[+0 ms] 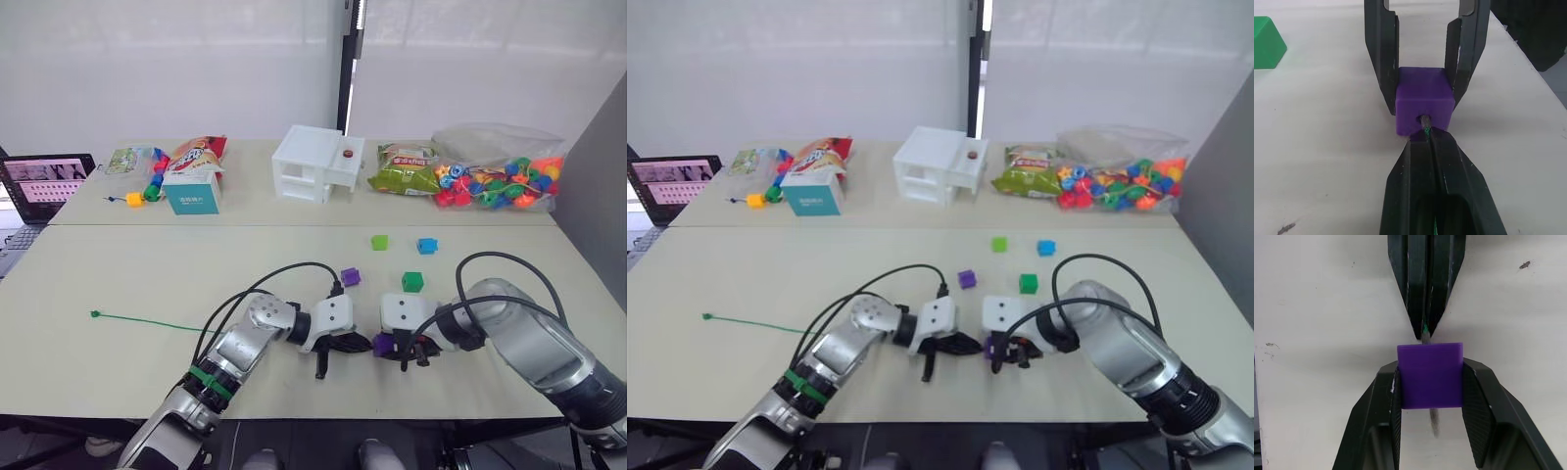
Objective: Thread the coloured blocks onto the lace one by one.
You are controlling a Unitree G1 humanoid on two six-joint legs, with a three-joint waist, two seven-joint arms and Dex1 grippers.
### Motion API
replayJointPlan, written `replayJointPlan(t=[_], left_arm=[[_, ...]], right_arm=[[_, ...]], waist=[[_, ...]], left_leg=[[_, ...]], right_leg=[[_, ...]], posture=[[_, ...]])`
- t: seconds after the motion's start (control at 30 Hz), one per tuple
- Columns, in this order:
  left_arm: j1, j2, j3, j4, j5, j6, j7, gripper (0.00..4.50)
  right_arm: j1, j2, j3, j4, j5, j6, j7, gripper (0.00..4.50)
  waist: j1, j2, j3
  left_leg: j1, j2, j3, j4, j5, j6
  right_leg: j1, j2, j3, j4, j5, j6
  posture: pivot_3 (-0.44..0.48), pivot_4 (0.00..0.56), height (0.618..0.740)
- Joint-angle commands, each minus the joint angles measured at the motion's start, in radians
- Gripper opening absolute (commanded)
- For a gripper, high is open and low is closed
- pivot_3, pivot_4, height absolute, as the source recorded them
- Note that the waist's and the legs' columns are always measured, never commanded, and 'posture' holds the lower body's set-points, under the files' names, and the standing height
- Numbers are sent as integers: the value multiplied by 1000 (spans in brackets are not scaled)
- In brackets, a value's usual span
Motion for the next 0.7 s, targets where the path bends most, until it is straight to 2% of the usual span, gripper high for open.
replayJointPlan(t=[0.03, 0.23, 0.27, 0.33, 0.57, 0.7], left_arm=[[-46, -44, -20, 22, 18, -42, 16, 0], [-32, -47, -5, -6, -2, 7, 5, 0], [-28, -43, -1, -12, -3, 12, 6, 579], [-24, -32, 7, -19, -1, 19, 7, 1109], [-13, 39, 63, -40, -15, 10, -8, 3428], [5, 86, 93, -62, -51, -28, -43, 3476]], right_arm=[[1, 8, 8, -29, 11, 0, -7, 1148], [-1, 8, 12, -27, 11, -1, -8, 1148], [-2, 9, 12, -25, 11, -2, -8, 1148], [-3, 11, 14, -20, 10, -5, -8, 1148], [-6, 19, 16, -5, 3, -15, -11, 1148], [-11, 27, -8, -9, 25, -13, -5, 1148]], waist=[[3, 0, 0], [5, 0, 0], [5, 0, 0], [5, 0, 0], [-3, 0, 0], [-8, 0, 0]], left_leg=[[0, 0, 0, 0, 0, 0], [0, 0, 0, 1, 0, 0], [0, 0, 0, 1, 0, 0], [0, 0, 0, 1, 0, 0], [0, 0, 0, 0, 0, 0], [1, 0, 0, -1, 0, 0]], right_leg=[[0, 0, 0, -1, 0, 0], [1, 0, 0, -2, 0, 0], [1, 0, 0, -2, 0, 0], [1, 0, 0, -2, 0, 0], [0, 0, 0, 0, 0, 0], [-1, 0, 0, 1, 0, 0]], posture=[[0, 150, 740], [0, 150, 740], [0, 150, 740], [0, 150, 740], [0, 150, 740], [0, 150, 740]])
